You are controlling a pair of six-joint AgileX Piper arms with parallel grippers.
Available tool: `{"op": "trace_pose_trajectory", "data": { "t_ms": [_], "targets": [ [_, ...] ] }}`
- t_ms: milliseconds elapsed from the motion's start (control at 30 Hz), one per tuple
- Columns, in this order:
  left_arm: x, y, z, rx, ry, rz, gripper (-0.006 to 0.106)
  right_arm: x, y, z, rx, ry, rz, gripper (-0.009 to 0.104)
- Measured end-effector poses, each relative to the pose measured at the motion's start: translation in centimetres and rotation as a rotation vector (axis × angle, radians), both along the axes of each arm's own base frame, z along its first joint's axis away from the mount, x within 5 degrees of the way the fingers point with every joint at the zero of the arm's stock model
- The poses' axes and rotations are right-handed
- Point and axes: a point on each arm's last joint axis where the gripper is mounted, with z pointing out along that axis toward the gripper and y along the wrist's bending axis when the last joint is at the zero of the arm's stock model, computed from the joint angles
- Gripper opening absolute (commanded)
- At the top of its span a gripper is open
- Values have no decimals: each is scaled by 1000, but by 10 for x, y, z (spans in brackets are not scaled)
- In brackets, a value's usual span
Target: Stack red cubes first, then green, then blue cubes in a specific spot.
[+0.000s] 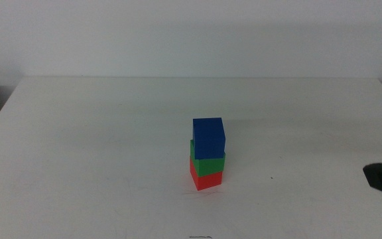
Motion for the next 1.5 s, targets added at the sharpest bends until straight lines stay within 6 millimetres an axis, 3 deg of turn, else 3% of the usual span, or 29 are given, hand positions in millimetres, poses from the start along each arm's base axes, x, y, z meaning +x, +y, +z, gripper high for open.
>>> {"op": "trace_pose_trajectory", "data": {
  "t_ms": [200, 333, 500, 767, 1000, 1267, 1500],
  "targets": [
    [-21, 4, -44, -11, -172, 3, 94, 5, -2, -15, 37, -125, -11, 94],
    [-26, 4, -73, -27, -299, -1, 94, 7, -7, -58, 87, -90, -68, 94],
    [-27, 4, -108, -41, -407, -4, 94, 5, -29, -107, 120, -104, -226, 94],
    [-15, 2, -171, -26, -297, -6, 94, -20, -65, -142, 232, -386, -466, 94],
    [-8, 1, -211, -14, -211, -8, 94, -42, -75, -172, 256, -517, -561, 94],
    [-6, 0, -218, -15, -223, -9, 94, -45, -76, -207, 237, -501, -564, 94],
    [-6, 1, -218, -15, -224, -9, 94, -45, -76, -213, 222, -461, -569, 94]
  ]
}}
